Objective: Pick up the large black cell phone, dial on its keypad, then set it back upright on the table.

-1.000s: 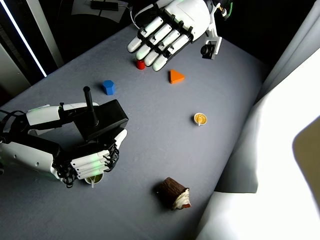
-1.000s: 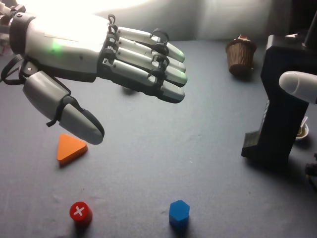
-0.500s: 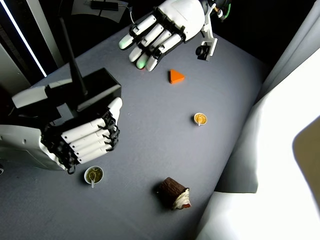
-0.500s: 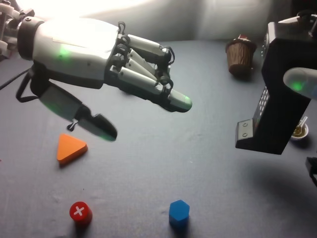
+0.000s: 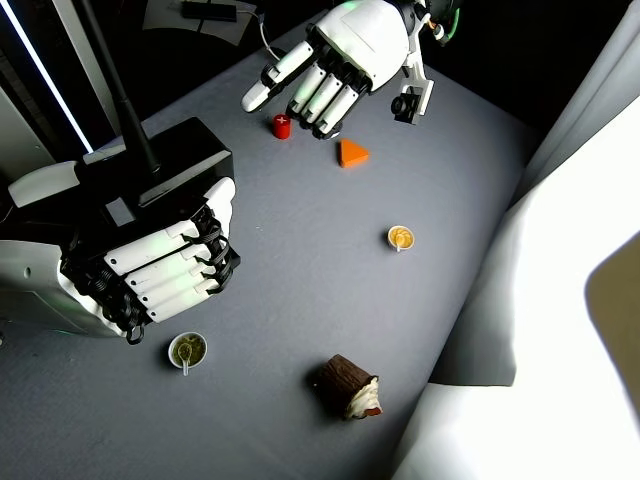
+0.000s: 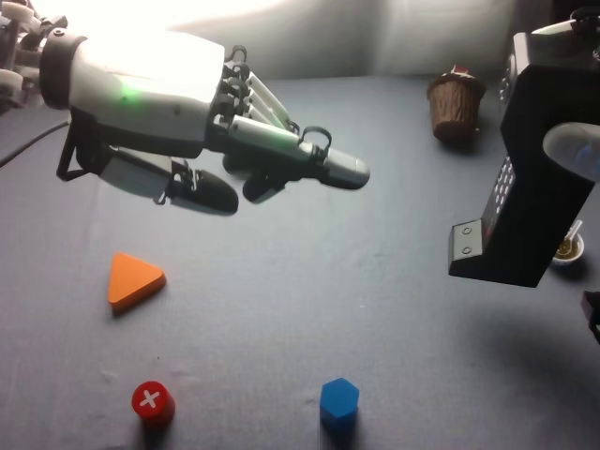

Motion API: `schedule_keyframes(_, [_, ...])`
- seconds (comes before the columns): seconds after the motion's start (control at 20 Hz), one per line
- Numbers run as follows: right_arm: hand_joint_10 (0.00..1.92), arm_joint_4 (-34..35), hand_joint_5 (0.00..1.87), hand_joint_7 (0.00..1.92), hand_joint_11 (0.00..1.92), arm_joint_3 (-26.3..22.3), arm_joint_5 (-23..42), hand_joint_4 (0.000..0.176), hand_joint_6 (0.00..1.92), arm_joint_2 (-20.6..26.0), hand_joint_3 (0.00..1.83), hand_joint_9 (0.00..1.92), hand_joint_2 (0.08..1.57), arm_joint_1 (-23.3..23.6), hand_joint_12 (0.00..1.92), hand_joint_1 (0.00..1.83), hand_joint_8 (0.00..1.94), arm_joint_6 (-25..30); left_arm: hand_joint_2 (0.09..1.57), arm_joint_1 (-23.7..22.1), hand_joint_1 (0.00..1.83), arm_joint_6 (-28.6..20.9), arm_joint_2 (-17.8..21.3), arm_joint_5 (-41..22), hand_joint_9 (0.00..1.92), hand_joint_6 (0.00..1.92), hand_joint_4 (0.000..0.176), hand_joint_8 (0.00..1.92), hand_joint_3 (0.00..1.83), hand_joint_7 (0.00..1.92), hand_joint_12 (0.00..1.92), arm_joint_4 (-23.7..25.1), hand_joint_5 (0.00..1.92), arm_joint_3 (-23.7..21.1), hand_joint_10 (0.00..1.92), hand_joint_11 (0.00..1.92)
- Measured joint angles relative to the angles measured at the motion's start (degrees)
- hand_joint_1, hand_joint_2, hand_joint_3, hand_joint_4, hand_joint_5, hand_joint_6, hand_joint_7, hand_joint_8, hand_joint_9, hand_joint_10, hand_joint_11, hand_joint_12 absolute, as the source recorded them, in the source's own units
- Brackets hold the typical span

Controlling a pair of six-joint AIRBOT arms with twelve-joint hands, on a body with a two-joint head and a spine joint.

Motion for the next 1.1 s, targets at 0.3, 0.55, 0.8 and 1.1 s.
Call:
schedule_keyframes(0.3, [1.12, -1.25, 0.91, 0.88, 0.86, -0.04, 0.0, 0.0, 0.89, 0.02, 0.0, 0.93, 1.12, 0.0, 1.59, 1.49, 1.03, 0.0, 1.35, 0.0, 1.27, -1.49, -1.75, 5.35, 0.8, 0.0, 0.077, 1.73, 0.01, 0.54, 1.92, 0.76, 0.02, -1.09, 1.92, 0.81])
schedule_keyframes(0.55, [1.09, -1.33, 0.91, 0.86, 0.87, -0.04, 0.2, 0.0, 0.92, 0.04, 0.0, 0.95, 1.12, 0.22, 1.57, 1.49, 1.05, -0.22, 1.32, 0.0, 1.29, -0.63, -1.79, 12.31, 0.81, 0.01, 0.092, 1.65, 0.0, 0.6, 1.92, 0.94, 0.06, -7.06, 1.92, 0.79])
schedule_keyframes(0.8, [1.33, -1.22, 0.76, 0.69, 0.69, -0.04, 0.42, 0.0, 1.06, 0.04, 0.0, 0.75, 1.2, 0.94, 1.72, 1.48, 1.32, -0.46, 1.33, 0.02, 1.28, 1.42, -1.79, 19.37, 0.72, 0.0, 0.092, 1.67, 0.0, 0.58, 1.92, 0.94, 0.05, -13.38, 1.92, 0.71])
schedule_keyframes(1.1, [1.29, -1.22, 0.75, 0.73, 0.77, -0.04, 0.42, 0.0, 1.1, 0.04, 0.0, 0.8, 1.18, 0.94, 1.66, 1.48, 1.23, -0.46, 1.3, 0.59, 1.3, 3.32, -1.68, 26.84, 0.76, 0.0, 0.094, 1.61, 0.0, 0.62, 1.92, 0.59, 0.05, -17.59, 1.92, 0.78])
